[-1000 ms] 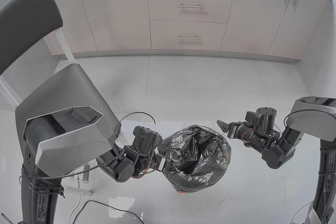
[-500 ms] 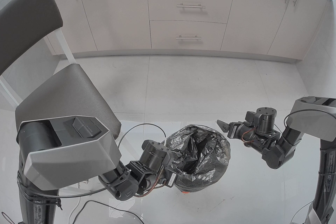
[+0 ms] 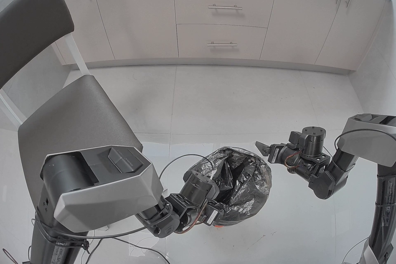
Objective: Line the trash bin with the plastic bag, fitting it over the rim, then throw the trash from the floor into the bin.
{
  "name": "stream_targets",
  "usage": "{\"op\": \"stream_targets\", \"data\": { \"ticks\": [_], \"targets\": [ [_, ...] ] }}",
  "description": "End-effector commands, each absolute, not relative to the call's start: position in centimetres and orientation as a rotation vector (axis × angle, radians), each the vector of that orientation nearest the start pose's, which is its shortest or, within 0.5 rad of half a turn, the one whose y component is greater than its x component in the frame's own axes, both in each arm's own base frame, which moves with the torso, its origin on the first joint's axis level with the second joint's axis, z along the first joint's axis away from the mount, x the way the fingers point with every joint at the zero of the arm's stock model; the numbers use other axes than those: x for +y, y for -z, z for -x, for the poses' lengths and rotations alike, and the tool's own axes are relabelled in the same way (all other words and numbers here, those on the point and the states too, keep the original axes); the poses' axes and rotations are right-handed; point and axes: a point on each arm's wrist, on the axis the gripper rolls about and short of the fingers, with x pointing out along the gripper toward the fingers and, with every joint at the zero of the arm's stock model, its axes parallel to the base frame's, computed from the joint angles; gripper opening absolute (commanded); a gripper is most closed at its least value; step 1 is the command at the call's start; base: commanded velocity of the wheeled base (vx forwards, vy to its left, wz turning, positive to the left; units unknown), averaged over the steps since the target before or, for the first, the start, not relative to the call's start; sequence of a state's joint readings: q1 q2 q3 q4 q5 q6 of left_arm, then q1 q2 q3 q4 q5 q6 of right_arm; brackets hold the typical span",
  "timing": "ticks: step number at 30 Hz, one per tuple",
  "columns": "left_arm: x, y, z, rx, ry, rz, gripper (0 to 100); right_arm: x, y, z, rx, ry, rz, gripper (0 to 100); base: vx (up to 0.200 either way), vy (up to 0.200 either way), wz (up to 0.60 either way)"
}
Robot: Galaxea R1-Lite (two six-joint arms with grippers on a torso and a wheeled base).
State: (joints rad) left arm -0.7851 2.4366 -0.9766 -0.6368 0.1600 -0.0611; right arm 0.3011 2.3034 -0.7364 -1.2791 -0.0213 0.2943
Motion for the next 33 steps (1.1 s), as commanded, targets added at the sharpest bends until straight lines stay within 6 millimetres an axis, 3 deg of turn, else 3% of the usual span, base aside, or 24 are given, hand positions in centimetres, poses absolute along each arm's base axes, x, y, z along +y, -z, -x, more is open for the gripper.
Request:
{"op": "stream_targets", "data": {
  "ticks": [1,10,33],
  "targets": [
    [-28.4,5.8,-28.9,0.773,0.559,-0.331,100,11.1,-2.0,-35.9,0.323,-0.235,-0.244,100,0.000,0.000,0.00],
    [-29.8,6.2,-30.3,0.821,0.550,-0.350,100,11.1,-2.0,-35.9,0.322,-0.233,-0.244,100,0.000,0.000,0.00],
    [-30.5,4.9,-31.6,1.021,0.488,-0.400,100,11.1,-2.0,-35.9,0.323,-0.234,-0.246,100,0.000,0.000,0.00]
  ]
}}
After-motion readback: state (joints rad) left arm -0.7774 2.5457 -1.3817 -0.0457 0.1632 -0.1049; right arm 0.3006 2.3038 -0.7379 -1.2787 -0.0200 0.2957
